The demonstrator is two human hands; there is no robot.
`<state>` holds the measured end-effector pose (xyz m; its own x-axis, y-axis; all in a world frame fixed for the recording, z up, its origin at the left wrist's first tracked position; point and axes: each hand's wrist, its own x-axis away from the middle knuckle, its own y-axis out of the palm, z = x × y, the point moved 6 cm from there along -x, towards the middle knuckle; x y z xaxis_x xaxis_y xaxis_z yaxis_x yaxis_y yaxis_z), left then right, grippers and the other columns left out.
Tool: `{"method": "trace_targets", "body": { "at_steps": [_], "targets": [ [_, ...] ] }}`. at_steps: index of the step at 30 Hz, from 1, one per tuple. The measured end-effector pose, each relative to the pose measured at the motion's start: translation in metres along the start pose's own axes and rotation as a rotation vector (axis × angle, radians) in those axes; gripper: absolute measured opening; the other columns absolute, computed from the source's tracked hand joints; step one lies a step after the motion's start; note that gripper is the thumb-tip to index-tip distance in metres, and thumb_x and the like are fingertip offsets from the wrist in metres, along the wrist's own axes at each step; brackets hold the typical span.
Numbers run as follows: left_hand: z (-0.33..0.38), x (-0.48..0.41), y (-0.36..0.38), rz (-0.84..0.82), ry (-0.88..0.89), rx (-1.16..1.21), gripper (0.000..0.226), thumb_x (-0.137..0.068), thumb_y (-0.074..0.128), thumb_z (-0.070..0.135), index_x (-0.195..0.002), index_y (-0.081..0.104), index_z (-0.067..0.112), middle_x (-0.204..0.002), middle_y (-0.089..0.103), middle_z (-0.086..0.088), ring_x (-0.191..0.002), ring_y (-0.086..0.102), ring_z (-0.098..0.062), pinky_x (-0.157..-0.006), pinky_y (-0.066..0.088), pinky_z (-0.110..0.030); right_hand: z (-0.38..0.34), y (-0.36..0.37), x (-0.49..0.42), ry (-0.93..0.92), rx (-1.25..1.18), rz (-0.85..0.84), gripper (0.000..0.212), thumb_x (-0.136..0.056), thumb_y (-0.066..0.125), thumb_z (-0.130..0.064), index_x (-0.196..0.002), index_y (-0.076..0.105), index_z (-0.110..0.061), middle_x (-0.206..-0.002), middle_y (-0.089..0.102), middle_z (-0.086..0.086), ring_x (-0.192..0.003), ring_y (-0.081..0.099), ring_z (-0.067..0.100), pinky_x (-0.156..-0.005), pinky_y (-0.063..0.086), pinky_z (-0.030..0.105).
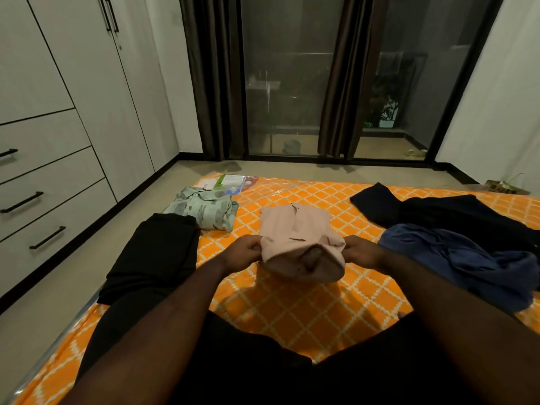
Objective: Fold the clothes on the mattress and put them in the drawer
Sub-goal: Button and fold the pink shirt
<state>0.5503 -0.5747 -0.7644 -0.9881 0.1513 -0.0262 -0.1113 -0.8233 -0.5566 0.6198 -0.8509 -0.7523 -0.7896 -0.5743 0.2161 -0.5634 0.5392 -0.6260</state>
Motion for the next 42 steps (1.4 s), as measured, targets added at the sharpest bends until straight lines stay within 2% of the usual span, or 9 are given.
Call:
{"method": "trace_targets", "body": {
  "at_steps": [3,8,12,17,20,26,32,38,42],
  "targets": [
    [0.025,0.007,-0.006,0.023,0.023,0.126,0.022,-0.101,0.058,0.007,-0.09,0.074,0.016,-0.083,0.075,-0.007,-0.073,0.071,-0.018,-0.065,0.055,-0.029,-0.008,-0.002,0.01,0.033,-0.106,-0.111,0.03,-0.1,0.056,-0.002,-0.075,0.069,-0.014,-0.063,0.059,-0.009,-0.057,0.049,0.008,-0.06,0.042,0.019],
    [0.036,0.002,-0.018,0.146,0.024,0.255,0.027,-0.105,0.054,0.017,-0.09,0.075,0.025,-0.078,0.074,-0.005,-0.068,0.068,-0.021,-0.056,0.053,-0.033,-0.026,-0.019,0.002,-0.013,-0.143,-0.02,0.022,-0.103,0.054,-0.009,-0.099,0.074,-0.003,-0.09,0.074,0.011,-0.077,0.067,0.026,-0.075,0.057,0.037],
    [0.037,-0.023,-0.031,0.32,0.009,0.322,0.02,-0.105,0.053,0.021,-0.109,0.07,0.01,-0.078,0.073,0.01,-0.065,0.065,-0.003,-0.051,0.048,-0.018,-0.036,-0.034,-0.014,-0.062,-0.23,0.251,0.021,-0.105,0.052,-0.01,-0.107,0.073,-0.01,-0.092,0.076,0.01,-0.082,0.073,0.027,-0.073,0.06,0.044],
    [0.014,-0.076,-0.04,0.434,-0.099,0.339,0.025,-0.104,0.052,0.019,-0.121,0.07,0.021,-0.11,0.074,0.001,-0.1,0.069,-0.02,-0.084,0.06,-0.045,-0.036,-0.04,-0.047,-0.074,-0.321,0.463,0.026,-0.107,0.049,-0.014,-0.097,0.073,-0.02,-0.085,0.073,-0.001,-0.074,0.067,0.015,-0.054,0.049,0.023],
    [-0.001,-0.112,-0.036,0.398,-0.159,0.342,0.031,-0.1,0.05,0.01,-0.124,0.067,0.019,-0.113,0.072,-0.003,-0.102,0.068,-0.025,-0.089,0.058,-0.053,-0.021,-0.039,-0.073,-0.041,-0.353,0.535,0.025,-0.107,0.049,-0.017,-0.11,0.074,-0.021,-0.097,0.074,0.003,-0.088,0.069,0.03,-0.065,0.057,0.048],
    [-0.039,-0.164,-0.028,0.458,-0.252,0.336,0.038,-0.09,0.045,0.0,-0.119,0.065,0.015,-0.112,0.068,-0.006,-0.105,0.064,-0.027,-0.089,0.058,-0.047,0.014,-0.044,-0.131,0.036,-0.369,0.528,0.029,-0.102,0.049,-0.006,-0.111,0.075,-0.016,-0.1,0.073,-0.003,-0.092,0.067,0.015,-0.07,0.056,0.031],
    [-0.106,-0.179,0.0,0.42,-0.526,-0.158,0.036,-0.097,0.06,0.041,-0.116,0.063,0.011,-0.122,0.061,-0.02,-0.112,0.058,-0.042,-0.085,0.049,-0.042,0.095,-0.017,-0.18,0.357,0.085,0.503,0.025,-0.099,0.054,-0.028,-0.084,0.065,-0.012,-0.095,0.07,0.016,-0.095,0.065,0.04,-0.082,0.051,0.046],
    [-0.106,-0.155,0.009,0.489,-0.672,-0.283,0.064,-0.098,0.049,0.058,-0.142,0.044,0.012,-0.145,0.037,-0.023,-0.127,0.043,-0.046,-0.1,0.043,-0.051,0.101,-0.011,-0.172,0.53,0.011,0.674,0.045,-0.099,0.055,-0.05,-0.125,0.057,-0.012,-0.133,0.051,0.023,-0.12,0.052,0.045,-0.096,0.047,0.046],
    [-0.097,-0.132,0.013,0.393,-0.819,-0.282,0.081,-0.094,0.038,0.074,-0.146,0.039,0.011,-0.146,0.044,-0.02,-0.129,0.048,-0.042,-0.103,0.044,-0.05,0.095,-0.016,-0.15,0.701,-0.173,0.699,0.072,-0.099,0.047,-0.061,-0.14,0.047,-0.002,-0.138,0.054,0.025,-0.121,0.057,0.046,-0.098,0.051,0.049]
  ]
}}
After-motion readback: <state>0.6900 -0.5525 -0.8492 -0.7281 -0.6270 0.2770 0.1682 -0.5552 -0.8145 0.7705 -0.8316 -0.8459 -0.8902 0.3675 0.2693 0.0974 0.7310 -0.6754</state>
